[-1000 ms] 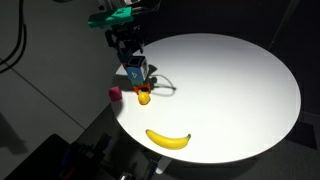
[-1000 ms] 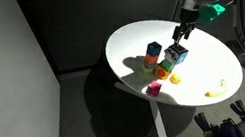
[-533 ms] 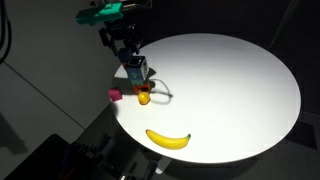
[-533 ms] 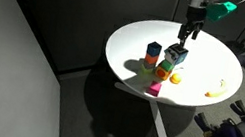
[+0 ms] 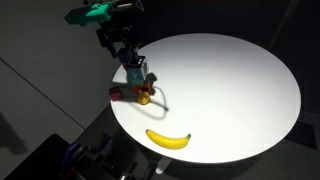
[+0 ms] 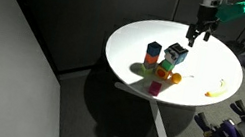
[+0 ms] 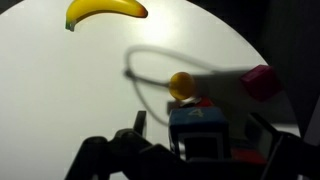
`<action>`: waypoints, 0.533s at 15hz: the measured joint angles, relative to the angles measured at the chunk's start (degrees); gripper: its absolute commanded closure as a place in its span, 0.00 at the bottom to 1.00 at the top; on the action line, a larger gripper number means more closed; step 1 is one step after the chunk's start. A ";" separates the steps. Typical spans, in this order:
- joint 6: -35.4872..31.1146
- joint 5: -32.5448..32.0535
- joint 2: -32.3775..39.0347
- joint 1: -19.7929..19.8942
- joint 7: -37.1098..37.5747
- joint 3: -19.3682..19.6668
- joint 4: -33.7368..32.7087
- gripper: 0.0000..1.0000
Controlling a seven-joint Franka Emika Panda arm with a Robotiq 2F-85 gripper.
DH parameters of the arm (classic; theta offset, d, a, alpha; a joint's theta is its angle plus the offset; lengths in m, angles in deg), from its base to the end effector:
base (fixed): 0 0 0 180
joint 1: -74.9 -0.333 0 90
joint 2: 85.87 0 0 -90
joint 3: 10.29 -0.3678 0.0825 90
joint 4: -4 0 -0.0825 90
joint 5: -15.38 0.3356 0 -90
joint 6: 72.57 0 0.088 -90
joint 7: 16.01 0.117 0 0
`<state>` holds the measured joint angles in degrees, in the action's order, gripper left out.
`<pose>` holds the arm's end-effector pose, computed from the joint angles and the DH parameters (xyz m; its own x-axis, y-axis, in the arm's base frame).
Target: Put the cube on top of the green block
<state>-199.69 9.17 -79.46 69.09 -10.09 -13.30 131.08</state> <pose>0.4928 0.0715 0.3924 0.9878 0.1155 -0.1049 0.1245 -0.9887 0.0839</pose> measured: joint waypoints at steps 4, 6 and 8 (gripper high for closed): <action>0.00 0.01 -3.52 0.75 0.49 0.33 3.17 0.00; 0.00 0.09 -5.30 1.14 0.49 0.35 4.50 0.00; 0.01 0.51 -6.93 1.40 0.48 0.35 5.61 0.00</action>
<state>-199.68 9.68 -86.39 70.49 -9.60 -12.95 136.69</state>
